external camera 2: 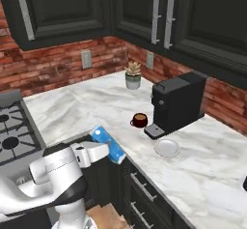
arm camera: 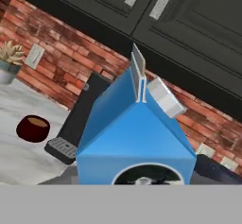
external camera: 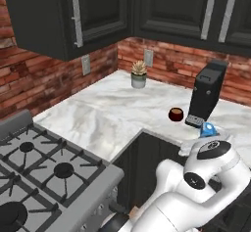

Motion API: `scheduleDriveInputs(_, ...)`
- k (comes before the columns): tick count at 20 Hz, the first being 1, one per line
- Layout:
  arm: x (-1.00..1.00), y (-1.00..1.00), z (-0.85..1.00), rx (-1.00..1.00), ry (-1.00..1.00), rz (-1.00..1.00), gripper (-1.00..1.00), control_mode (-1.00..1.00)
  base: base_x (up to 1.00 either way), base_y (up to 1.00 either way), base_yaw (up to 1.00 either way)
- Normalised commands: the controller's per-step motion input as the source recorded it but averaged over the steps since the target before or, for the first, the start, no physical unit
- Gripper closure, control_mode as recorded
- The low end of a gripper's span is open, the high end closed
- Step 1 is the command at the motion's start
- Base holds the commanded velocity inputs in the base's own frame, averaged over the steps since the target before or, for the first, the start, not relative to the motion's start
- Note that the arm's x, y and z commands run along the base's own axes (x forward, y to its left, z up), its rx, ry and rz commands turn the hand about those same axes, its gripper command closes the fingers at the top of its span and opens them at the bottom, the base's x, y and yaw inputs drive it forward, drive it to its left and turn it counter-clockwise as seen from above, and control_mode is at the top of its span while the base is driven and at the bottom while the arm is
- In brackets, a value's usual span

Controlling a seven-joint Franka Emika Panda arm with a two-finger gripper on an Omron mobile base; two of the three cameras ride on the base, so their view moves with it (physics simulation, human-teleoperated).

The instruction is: Take a sugar cube from the saucer and place it inside the coffee. Then, grab milk from the fridge and place it next to the coffee on the counter to sweeten the coffee.

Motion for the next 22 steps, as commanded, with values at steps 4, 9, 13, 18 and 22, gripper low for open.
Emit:
scheduleDriveInputs(4, 0.0, 0.0, 0.0, 0.0, 0.0, 0.0, 1.0, 1.0, 0.23, 0.0, 0.52)
scheduleDriveInputs(9, 0.0, 0.0, 0.0, 0.0, 0.0, 0.0, 1.0, 1.0, 0.71, 0.03, 0.39)
scheduleDriveInputs(13, 0.0, 0.0, 0.0, 0.0, 0.0, 0.0, 1.0, 1.0, 0.16, 0.0, 0.08)
scheduleDriveInputs(18, 0.95, -0.03, 0.0, 0.14, 0.0, 0.0, 1.0, -1.0, 0.0, 0.0, 0.0)
scheduleDriveInputs(22, 1.0, -0.1, 0.0, 0.2, 0.0, 0.05, 1.0, -1.0, 0.0, 0.0, 0.0)
